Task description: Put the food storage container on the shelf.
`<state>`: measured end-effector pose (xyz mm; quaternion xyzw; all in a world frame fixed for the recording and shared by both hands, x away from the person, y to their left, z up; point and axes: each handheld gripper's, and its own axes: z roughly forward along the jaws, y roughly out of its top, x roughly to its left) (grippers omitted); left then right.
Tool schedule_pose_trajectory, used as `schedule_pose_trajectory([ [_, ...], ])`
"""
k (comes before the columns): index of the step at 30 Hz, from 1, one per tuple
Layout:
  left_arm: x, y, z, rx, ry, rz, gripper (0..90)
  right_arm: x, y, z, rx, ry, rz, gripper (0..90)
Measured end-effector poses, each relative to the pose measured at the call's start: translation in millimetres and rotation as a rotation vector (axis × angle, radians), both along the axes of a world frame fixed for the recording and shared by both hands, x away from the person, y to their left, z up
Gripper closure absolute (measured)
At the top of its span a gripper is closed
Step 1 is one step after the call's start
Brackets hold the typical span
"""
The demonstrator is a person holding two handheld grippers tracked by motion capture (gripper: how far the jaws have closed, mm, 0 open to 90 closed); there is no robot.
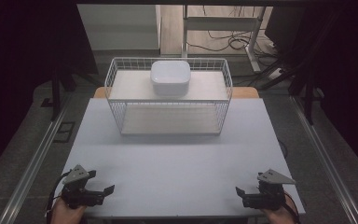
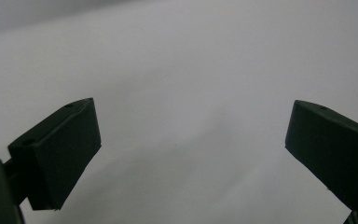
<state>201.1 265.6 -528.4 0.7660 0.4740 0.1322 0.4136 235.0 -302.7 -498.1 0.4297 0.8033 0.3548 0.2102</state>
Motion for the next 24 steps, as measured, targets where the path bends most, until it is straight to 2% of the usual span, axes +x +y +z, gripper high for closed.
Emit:
schedule_pose_trajectory([
  [6,0.7,1.1,-1.3,-0.006,0.012,0.006,2.9,-2.3,-5.0,-3.4,-0.014,0.025,-0.010,0.0],
  [11,2.6,1.1,-2.3,-0.006,0.030,0.009,3.0,-2.6,-6.8,-3.4,-0.001,0.028,-0.018,0.0],
  [16,4.9,-1.2,-3.4,0.013,0.053,0.007,4.0,-0.5,-7.3,-4.5,0.005,0.053,-0.023,0.0],
  [24,8.2,-4.6,-4.5,0.043,0.079,0.003,4.6,2.2,-5.4,-6.6,-0.017,0.084,-0.014,0.0],
])
